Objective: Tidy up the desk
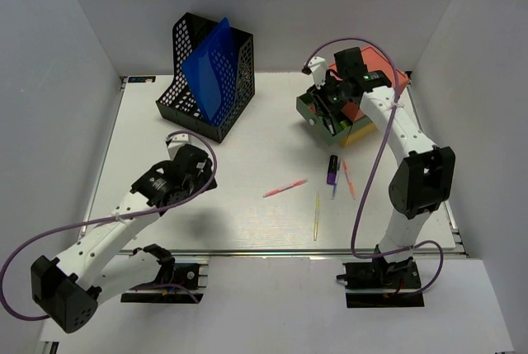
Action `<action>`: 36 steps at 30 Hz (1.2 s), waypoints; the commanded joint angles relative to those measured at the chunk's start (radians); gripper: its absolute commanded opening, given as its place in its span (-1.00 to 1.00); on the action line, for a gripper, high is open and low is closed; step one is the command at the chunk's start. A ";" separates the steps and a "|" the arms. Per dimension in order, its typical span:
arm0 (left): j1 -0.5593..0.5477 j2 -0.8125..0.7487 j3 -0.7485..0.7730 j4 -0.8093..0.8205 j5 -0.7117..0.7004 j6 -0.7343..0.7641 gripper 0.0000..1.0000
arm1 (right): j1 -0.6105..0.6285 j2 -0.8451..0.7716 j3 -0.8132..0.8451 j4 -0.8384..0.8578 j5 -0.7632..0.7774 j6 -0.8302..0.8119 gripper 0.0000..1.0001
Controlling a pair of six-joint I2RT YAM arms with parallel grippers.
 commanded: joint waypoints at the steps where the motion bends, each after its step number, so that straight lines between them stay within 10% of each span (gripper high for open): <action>1: 0.043 0.026 0.049 0.013 0.010 0.023 0.43 | -0.002 -0.115 0.014 -0.062 -0.214 -0.014 -0.25; 4: 0.101 0.064 0.051 0.059 0.063 0.061 -0.05 | 0.004 -0.181 -0.072 -0.044 -0.284 0.002 -0.69; 9: 0.234 0.146 0.067 0.101 0.146 0.140 -0.25 | -0.004 -0.227 -0.146 -0.051 -0.302 0.017 -0.83; 17: 0.443 0.270 0.066 0.226 0.287 0.240 0.13 | -0.005 -0.314 -0.271 0.004 -0.302 -0.007 -0.20; 36: 0.552 0.577 0.221 0.308 0.190 0.415 0.21 | -0.034 -0.463 -0.433 0.091 -0.305 0.005 -0.05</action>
